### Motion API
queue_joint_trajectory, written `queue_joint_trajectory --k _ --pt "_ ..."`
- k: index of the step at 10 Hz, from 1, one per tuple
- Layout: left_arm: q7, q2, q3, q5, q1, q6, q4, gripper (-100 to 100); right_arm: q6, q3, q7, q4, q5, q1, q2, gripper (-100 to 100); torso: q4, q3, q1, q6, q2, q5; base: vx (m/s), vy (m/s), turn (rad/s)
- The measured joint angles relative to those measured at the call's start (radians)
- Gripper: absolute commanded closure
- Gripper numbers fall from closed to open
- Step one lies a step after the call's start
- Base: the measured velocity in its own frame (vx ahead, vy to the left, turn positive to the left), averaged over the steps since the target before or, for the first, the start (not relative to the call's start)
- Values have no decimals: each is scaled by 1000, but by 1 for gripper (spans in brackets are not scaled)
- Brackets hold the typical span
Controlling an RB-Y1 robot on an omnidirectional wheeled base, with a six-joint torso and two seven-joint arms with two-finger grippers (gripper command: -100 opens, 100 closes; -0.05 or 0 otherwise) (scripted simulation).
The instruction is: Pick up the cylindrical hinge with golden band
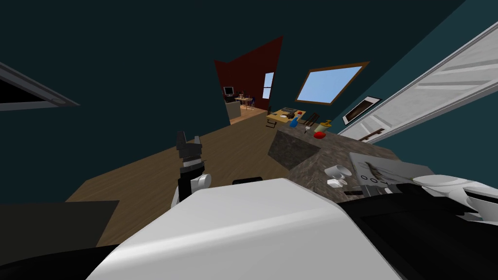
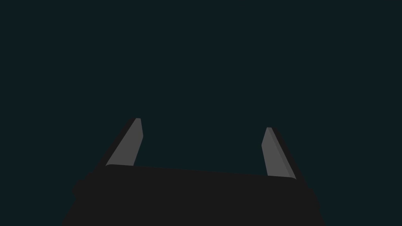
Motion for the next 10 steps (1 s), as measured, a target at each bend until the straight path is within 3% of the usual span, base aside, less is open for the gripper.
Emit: queue_joint_trajectory --k 4,5,6,8,10 --pt "0 0 0 0 0 0 0 0 0 0 0 0 0 0 0 100 0 0 -1 0 1 0 0 0 0" --pt "0 0 0 0 0 0 0 0 0 0 0 0 0 0 0 0 0 0 -1 0 1 0 0 0 0" --pt "0 0 0 0 0 0 0 0 0 0 0 0 0 0 0 100 0 0 -1 0 1 0 -26 -27 -47" --pt "0 0 0 0 0 0 0 0 18 12 -24 -33 -1 -9 -26 100 1 1 -3 0 2 0 -30 -41 -24" --pt "0 0 0 0 0 0 0 0 60 16 -56 -95 -26 21 -75 100 1 2 -2 0 3 0 -24 -29 -7"
